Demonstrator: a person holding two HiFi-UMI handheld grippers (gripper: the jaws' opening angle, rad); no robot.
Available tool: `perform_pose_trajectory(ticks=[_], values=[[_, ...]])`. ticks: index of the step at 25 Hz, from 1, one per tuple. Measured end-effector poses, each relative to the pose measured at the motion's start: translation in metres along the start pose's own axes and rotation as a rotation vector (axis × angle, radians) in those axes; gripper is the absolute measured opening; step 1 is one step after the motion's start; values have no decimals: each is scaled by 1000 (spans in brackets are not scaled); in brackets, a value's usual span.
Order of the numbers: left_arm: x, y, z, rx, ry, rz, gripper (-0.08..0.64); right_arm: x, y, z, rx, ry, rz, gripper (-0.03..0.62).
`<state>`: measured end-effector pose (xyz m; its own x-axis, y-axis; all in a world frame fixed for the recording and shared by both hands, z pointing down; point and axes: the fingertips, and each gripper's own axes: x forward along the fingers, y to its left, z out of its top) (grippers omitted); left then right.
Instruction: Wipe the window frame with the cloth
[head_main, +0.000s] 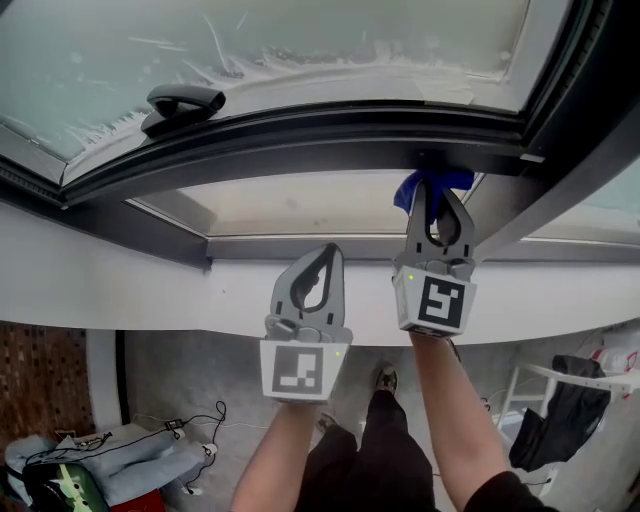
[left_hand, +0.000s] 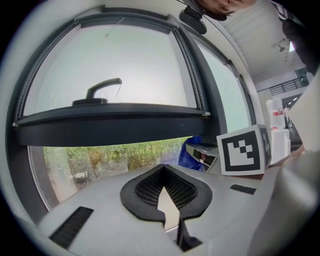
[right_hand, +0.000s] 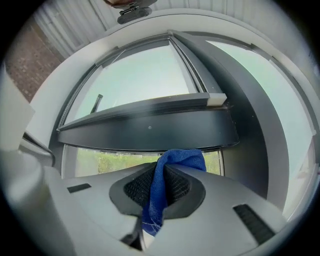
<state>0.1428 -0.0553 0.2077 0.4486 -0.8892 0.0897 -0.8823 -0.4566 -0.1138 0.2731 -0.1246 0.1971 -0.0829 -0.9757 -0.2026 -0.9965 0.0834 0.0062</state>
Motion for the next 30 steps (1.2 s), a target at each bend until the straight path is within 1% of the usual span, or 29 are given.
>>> perform_pose_trajectory(ticks=[2, 6, 13, 16, 18, 20, 22, 25, 28, 30], values=[[-14, 3, 2, 12, -7, 8, 3, -13, 15, 6, 6, 0, 28, 29], [-53, 17, 13, 0, -22, 37, 3, -46, 48, 21, 25, 9, 85, 29], [-135, 45, 38, -24, -49, 75, 3, -117, 119, 65, 25, 38, 197, 29], [-169, 53, 47, -33, -72, 67, 3, -149, 153, 83, 15, 43, 236, 29], [-190, 56, 50, -42, -83, 60, 3, -166, 176, 98, 31, 37, 264, 29], [-210, 60, 53, -67, -89, 59, 3, -182, 195, 112, 39, 33, 296, 29], [-231, 63, 56, -88, -91, 55, 4, -198, 211, 125, 31, 44, 326, 29], [-262, 65, 62, -87, -92, 38, 4, -226, 230, 143, 26, 56, 358, 29], [-291, 65, 71, -114, -101, 26, 4, -252, 250, 162, -15, 48, 388, 29], [-307, 63, 76, -128, -117, 14, 4, -266, 260, 172, -41, 47, 382, 29]])
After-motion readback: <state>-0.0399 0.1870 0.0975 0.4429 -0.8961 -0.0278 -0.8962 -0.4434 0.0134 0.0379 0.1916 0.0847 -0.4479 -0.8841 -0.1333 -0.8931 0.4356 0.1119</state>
